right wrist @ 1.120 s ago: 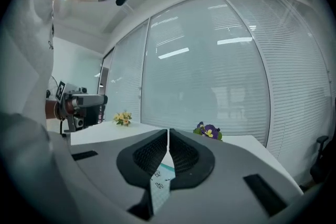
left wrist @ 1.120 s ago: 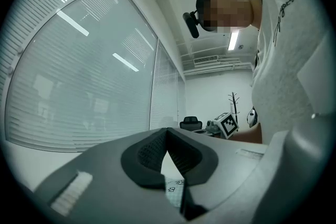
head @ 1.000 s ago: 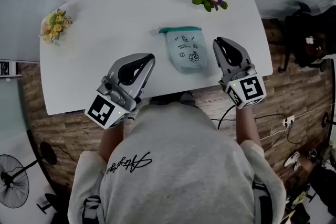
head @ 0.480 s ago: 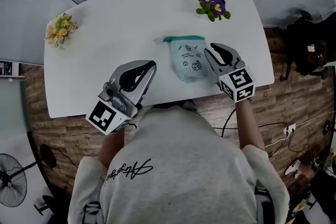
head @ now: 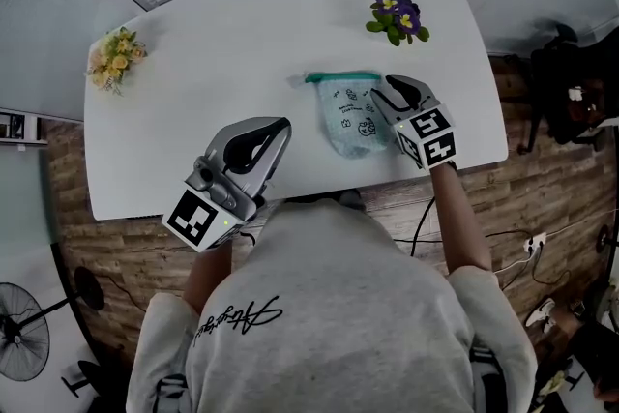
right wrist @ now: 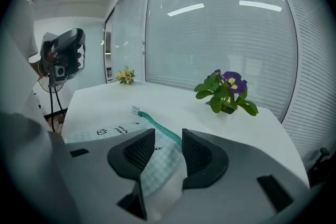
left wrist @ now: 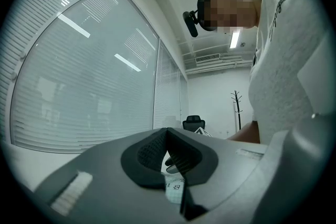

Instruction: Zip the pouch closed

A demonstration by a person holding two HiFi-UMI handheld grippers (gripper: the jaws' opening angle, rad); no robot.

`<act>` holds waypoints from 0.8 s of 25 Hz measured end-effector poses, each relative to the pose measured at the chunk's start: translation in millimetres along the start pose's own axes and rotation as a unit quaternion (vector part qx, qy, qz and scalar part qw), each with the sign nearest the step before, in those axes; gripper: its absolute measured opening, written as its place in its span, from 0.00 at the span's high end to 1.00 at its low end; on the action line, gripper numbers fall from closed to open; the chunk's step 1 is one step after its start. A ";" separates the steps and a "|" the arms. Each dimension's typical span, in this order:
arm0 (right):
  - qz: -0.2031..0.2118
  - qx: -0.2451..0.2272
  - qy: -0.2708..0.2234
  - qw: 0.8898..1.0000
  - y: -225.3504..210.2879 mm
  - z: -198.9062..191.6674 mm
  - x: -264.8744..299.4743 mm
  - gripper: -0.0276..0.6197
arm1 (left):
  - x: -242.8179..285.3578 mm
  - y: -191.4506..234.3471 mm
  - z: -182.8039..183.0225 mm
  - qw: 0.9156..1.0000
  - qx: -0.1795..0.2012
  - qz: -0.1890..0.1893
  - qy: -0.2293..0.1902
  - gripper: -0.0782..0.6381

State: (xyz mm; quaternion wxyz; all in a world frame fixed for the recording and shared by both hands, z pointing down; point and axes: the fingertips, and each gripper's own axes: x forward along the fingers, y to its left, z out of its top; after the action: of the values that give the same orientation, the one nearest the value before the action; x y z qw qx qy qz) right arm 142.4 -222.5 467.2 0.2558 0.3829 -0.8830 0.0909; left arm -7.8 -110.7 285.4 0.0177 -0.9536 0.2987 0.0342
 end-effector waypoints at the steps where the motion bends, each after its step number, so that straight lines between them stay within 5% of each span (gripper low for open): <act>1: 0.000 0.000 0.006 1.000 -0.9 -1.3 2.9 0.70 | -0.9 0.8 -1.3 1.000 0.000 0.001 0.002 0.89; 20: -0.003 -0.024 0.110 0.994 -10.5 -29.9 38.4 0.66 | -6.8 8.1 -8.3 1.000 -0.009 0.010 0.001 0.89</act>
State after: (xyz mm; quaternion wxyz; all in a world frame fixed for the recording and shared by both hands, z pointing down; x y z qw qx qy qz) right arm 139.3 -243.3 512.4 0.3606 0.3674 -0.8502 0.1100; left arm -17.5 -114.0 294.1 0.0089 -0.9508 0.3077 0.0358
